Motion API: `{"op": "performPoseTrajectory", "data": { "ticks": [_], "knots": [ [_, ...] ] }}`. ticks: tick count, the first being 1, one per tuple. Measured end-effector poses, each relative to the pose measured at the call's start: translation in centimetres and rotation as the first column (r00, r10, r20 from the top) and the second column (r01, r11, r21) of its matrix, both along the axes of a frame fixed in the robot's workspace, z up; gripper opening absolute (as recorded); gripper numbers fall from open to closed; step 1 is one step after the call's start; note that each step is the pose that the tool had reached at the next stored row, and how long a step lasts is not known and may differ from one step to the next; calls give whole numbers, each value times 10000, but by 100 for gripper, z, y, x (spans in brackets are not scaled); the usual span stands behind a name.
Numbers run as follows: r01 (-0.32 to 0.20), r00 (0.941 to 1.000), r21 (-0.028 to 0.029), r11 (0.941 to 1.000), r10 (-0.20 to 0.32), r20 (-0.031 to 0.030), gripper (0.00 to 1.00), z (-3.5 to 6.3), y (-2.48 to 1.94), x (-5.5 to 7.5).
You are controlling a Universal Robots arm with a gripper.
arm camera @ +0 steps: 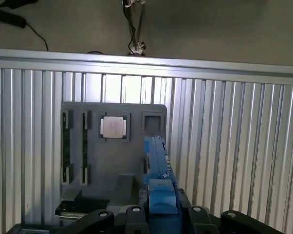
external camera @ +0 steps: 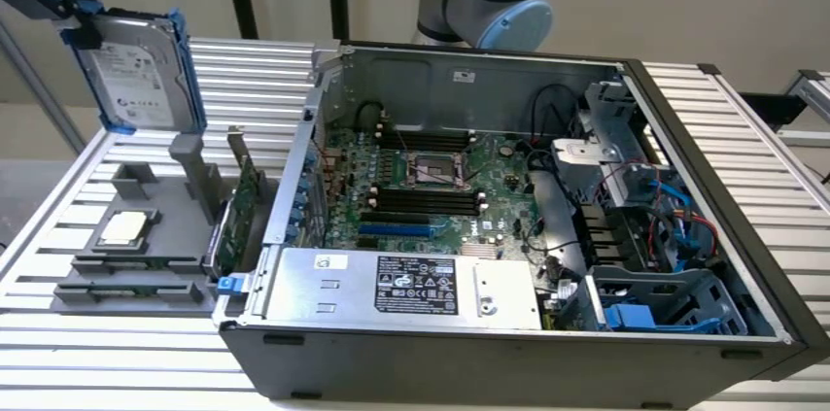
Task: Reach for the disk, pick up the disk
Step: 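Pick up the disk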
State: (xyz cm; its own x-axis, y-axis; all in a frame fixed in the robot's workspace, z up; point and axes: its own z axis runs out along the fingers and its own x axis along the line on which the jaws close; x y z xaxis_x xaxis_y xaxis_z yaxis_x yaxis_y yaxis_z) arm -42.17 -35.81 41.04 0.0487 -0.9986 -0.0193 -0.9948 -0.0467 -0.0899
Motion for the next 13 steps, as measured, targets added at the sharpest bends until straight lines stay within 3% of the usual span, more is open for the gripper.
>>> {"op": "performPoseTrajectory", "data": {
  "ticks": [8,13],
  "knots": [
    [-149,9999,165,9998,149,2,33,255,-55,156],
    [-173,9998,206,9996,173,1,33,436,-107,308]
  ]
}}
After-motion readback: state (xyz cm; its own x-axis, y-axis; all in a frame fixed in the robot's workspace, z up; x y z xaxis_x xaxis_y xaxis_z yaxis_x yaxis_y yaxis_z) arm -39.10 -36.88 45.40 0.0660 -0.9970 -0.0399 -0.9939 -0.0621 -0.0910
